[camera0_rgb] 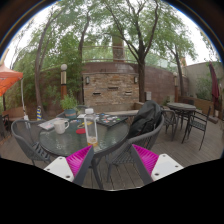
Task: Pour water
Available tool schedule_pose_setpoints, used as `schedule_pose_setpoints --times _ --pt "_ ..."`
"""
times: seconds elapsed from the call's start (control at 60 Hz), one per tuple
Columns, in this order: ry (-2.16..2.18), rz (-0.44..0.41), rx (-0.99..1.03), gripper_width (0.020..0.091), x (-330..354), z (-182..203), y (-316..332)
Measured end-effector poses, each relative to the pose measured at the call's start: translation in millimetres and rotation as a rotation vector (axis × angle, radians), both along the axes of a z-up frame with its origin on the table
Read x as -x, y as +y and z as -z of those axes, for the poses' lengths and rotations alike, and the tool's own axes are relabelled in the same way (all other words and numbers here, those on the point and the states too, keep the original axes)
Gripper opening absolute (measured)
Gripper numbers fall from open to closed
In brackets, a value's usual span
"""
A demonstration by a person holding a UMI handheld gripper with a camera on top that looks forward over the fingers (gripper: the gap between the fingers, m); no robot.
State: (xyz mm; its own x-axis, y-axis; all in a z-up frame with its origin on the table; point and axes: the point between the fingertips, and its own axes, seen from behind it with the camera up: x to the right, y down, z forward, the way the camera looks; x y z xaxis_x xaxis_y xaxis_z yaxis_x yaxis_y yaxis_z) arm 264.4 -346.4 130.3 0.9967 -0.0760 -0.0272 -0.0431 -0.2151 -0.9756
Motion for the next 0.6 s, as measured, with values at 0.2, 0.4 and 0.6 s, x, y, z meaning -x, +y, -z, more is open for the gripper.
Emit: schedule_pose_setpoints --times 0.2,0.4,0.6 --pt "-0.006 0.011 -0.017 0.0842 -2.9 -3.2 2.2" --pt "-0.021 0.025 -0.02 0.0841 -0.8 -3.8 9.7" --pt "0.058 -0.02 -0.012 0.0842 10.8 7.4 59.7"
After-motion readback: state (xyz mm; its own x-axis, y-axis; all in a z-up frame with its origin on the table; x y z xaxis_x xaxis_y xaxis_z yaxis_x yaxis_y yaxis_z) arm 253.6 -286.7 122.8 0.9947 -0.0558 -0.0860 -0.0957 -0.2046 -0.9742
